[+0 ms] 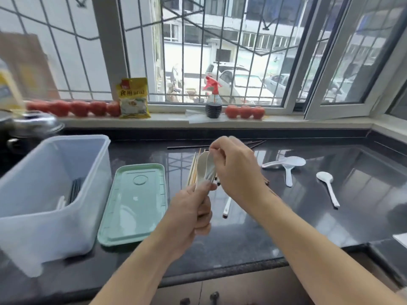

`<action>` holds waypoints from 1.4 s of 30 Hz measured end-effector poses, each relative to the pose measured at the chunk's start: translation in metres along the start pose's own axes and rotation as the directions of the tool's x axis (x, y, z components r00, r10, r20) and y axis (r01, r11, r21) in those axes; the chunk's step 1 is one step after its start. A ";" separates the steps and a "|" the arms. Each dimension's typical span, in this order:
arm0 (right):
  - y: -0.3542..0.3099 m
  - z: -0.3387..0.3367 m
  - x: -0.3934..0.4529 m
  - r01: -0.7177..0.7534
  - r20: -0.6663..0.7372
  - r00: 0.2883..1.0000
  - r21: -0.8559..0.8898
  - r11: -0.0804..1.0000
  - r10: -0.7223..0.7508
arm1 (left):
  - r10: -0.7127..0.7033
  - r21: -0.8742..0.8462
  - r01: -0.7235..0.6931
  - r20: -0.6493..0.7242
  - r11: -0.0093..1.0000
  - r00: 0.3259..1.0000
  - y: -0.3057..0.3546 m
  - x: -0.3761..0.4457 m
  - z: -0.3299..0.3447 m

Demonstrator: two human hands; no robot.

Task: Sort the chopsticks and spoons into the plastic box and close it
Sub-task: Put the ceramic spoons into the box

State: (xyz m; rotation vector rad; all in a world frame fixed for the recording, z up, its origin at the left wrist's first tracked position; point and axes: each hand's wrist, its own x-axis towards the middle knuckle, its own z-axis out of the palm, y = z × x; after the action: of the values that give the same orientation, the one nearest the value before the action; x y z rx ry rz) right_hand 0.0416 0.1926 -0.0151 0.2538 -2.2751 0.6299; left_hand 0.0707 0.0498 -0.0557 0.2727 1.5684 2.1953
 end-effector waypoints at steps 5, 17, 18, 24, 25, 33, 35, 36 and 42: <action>-0.075 0.010 0.031 -0.135 0.104 0.989 0.279 0.951 0.110 | 0.099 0.054 -0.098 -0.014 0.994 0.995 0.060 -0.044 -0.039; -0.255 0.124 0.088 -0.203 0.478 0.878 0.398 0.895 -0.013 | 0.291 0.733 0.134 -0.422 0.667 0.859 0.168 -0.096 -0.207; -0.264 0.135 0.094 -0.210 0.492 0.871 0.371 0.905 0.000 | 0.378 0.829 0.166 -0.411 0.535 0.830 0.170 -0.092 -0.222; -0.281 0.167 0.111 -0.500 0.669 0.740 0.619 0.606 -0.073 | 0.396 0.642 -0.073 -0.375 0.763 0.838 0.172 -0.098 -0.273; -0.276 0.171 0.108 -0.562 0.700 0.707 0.646 0.517 -0.106 | 0.351 0.517 -0.117 -0.382 0.848 0.855 0.171 -0.104 -0.277; -0.269 0.188 0.100 -0.638 0.725 0.657 0.680 0.361 -0.205 | 0.276 0.248 -0.182 -0.426 0.951 0.862 0.156 -0.113 -0.291; -0.269 0.185 0.102 -0.660 0.739 0.663 0.654 0.370 -0.123 | 0.290 0.238 -0.192 -0.510 0.952 0.810 0.155 -0.110 -0.293; -0.267 0.183 0.105 -0.658 0.736 0.673 0.639 0.399 -0.068 | 0.296 0.258 -0.176 -0.559 0.950 0.775 0.154 -0.109 -0.296; -0.223 0.163 0.133 -0.216 0.599 0.800 0.218 0.952 0.045 | 0.321 0.347 -0.116 -0.624 0.931 0.712 0.141 -0.113 -0.314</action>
State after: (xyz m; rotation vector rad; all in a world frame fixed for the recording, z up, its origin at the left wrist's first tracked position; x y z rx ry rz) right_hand -0.0720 -0.0812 0.0632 0.4861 -2.8146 1.0683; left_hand 0.0150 -0.3067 -0.0210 -0.3295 2.3609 2.3910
